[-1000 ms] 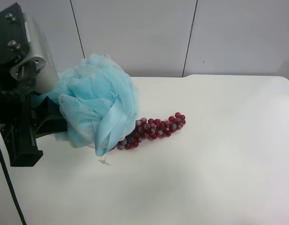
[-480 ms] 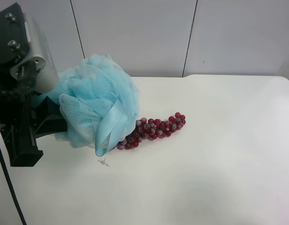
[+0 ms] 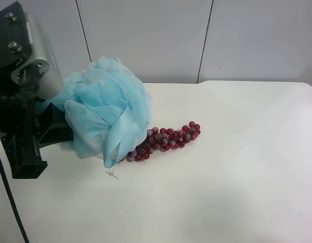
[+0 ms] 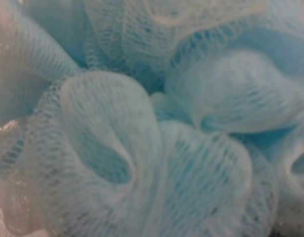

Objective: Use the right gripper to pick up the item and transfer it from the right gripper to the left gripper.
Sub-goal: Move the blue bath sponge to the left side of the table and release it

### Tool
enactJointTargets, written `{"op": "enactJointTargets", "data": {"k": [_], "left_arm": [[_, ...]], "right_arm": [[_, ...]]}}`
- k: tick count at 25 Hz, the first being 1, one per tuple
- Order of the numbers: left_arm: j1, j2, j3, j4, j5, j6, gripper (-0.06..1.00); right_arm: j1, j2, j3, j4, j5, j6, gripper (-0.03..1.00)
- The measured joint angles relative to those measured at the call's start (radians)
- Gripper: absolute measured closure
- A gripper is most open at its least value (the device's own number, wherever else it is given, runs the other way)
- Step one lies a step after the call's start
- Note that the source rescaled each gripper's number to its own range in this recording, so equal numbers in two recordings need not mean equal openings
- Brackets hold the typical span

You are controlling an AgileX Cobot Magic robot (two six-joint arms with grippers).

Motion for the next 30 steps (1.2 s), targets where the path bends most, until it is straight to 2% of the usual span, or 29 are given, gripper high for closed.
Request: {"op": "enactJointTargets", "data": {"k": [4, 8, 9, 11, 14, 18, 20, 23, 26, 30], "left_arm": [[0.0, 0.0, 0.0, 0.0, 0.0, 0.0, 0.93], [0.0, 0.0, 0.0, 0.0, 0.0, 0.0, 0.93], [0.0, 0.0, 0.0, 0.0, -0.001, 0.0, 0.93], [0.0, 0.0, 0.0, 0.0, -0.001, 0.0, 0.93], [0.0, 0.0, 0.0, 0.0, -0.001, -0.026, 0.93], [0.012, 0.025, -0.005, 0.013, -0.005, -0.101, 0.94], [0.055, 0.059, -0.025, 0.024, 0.016, -0.151, 0.94], [0.175, 0.147, -0.088, 0.035, 0.073, -0.203, 0.94], [0.328, 0.236, -0.163, 0.037, 0.123, -0.212, 0.94], [0.522, 0.333, -0.189, 0.04, 0.149, -0.212, 0.94]], "right_arm": [[-0.151, 0.0, 0.0, 0.0, -0.003, 0.0, -0.03], [-0.386, -0.011, 0.0, 0.0, -0.004, 0.0, -0.03], [-0.496, -0.015, 0.0, 0.0, -0.004, 0.0, -0.03], [-0.574, -0.015, 0.0, 0.0, -0.004, 0.0, -0.03], [-0.652, -0.015, 0.0, 0.0, -0.004, 0.0, -0.03], [-0.678, -0.015, 0.0, 0.0, -0.004, 0.0, -0.03], [-0.678, -0.015, 0.0, 0.0, -0.004, 0.0, -0.03], [-0.678, -0.015, 0.0, 0.0, -0.004, 0.0, -0.03], [-0.678, -0.015, 0.0, 0.0, -0.004, 0.0, -0.03], [-0.678, -0.015, 0.0, 0.0, -0.004, 0.0, -0.03]]}}
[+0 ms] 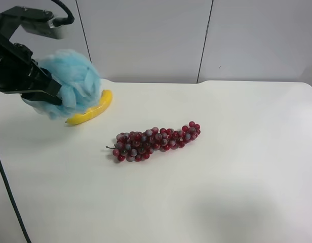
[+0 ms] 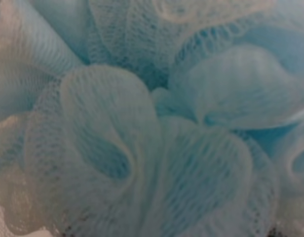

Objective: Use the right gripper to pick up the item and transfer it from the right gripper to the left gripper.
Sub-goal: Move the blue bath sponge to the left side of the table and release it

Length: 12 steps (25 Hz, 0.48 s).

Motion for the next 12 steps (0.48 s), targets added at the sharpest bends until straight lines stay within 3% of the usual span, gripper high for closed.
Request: {"op": "enactJointTargets", "data": {"k": [5, 12], "left_arm": [[0.188, 0.13, 0.0, 0.007, 0.032, 0.006, 0.94], [0.217, 0.324, -0.001, -0.01, 0.105, 0.006, 0.94]], "right_arm": [[0.0, 0.0, 0.0, 0.0, 0.0, 0.0, -0.03], [0.0, 0.0, 0.0, 0.0, 0.0, 0.0, -0.03]]}}
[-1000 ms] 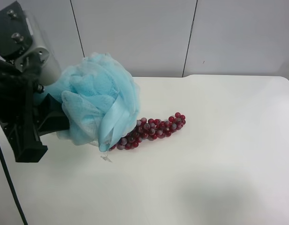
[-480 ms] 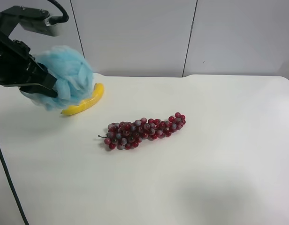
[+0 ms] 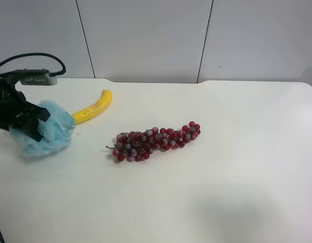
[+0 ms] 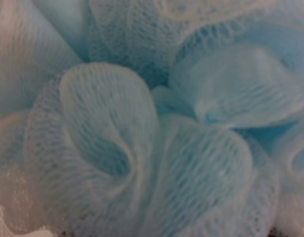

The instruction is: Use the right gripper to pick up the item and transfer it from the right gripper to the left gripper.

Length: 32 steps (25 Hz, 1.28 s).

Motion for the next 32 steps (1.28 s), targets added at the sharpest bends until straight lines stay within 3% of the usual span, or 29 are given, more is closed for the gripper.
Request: {"op": "enactJointTargets", "data": {"k": [6, 7, 8, 10, 12, 14, 25, 32], "left_arm": [[0.0, 0.105, 0.0, -0.007, 0.048, 0.001, 0.94], [0.0, 0.109, -0.001, -0.007, 0.055, 0.001, 0.9], [0.0, 0.111, -0.002, -0.007, 0.065, 0.0, 0.8], [0.0, 0.112, -0.006, -0.007, 0.089, -0.015, 0.41], [0.0, 0.103, -0.006, -0.007, 0.122, -0.037, 0.11], [0.0, 0.077, -0.006, -0.007, 0.157, -0.045, 0.0], [0.0, -0.425, -0.006, -0.007, 0.292, -0.061, -0.05], [0.0, -0.816, 0.008, -0.006, 0.242, -0.066, -0.05]], "right_arm": [[0.0, 0.0, 0.0, 0.0, 0.0, 0.0, -0.03], [0.0, 0.0, 0.0, 0.0, 0.0, 0.0, -0.03], [0.0, 0.0, 0.0, 0.0, 0.0, 0.0, -0.03], [0.0, 0.0, 0.0, 0.0, 0.0, 0.0, -0.03], [0.0, 0.0, 0.0, 0.0, 0.0, 0.0, -0.03], [0.0, 0.0, 0.0, 0.0, 0.0, 0.0, -0.03], [0.0, 0.0, 0.0, 0.0, 0.0, 0.0, -0.03], [0.0, 0.0, 0.0, 0.0, 0.0, 0.0, -0.03]]}}
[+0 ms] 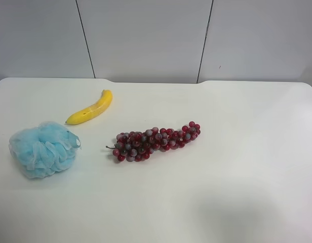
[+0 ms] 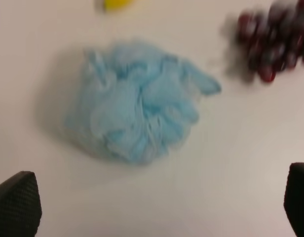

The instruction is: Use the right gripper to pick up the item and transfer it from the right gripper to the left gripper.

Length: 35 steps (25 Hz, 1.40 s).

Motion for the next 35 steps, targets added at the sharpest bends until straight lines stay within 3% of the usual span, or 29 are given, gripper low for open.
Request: {"op": "enactJointTargets", "data": {"k": [5, 10, 16, 25, 35], "left_arm": [[0.0, -0.223, 0.113, 0.026, -0.034, -0.025, -0.05], [0.0, -0.541, 0.361, 0.045, -0.029, -0.111, -0.05], [0.0, -0.77, 0.435, 0.068, -0.024, -0.14, -0.05], [0.0, -0.833, 0.437, 0.118, -0.022, -0.182, -0.05], [0.0, -0.833, 0.437, 0.119, -0.022, -0.182, -0.06]], "right_arm": [[0.0, 0.0, 0.0, 0.0, 0.0, 0.0, -0.03], [0.0, 0.0, 0.0, 0.0, 0.0, 0.0, -0.03], [0.0, 0.0, 0.0, 0.0, 0.0, 0.0, -0.03], [0.0, 0.0, 0.0, 0.0, 0.0, 0.0, -0.03], [0.0, 0.0, 0.0, 0.0, 0.0, 0.0, -0.03]]}}
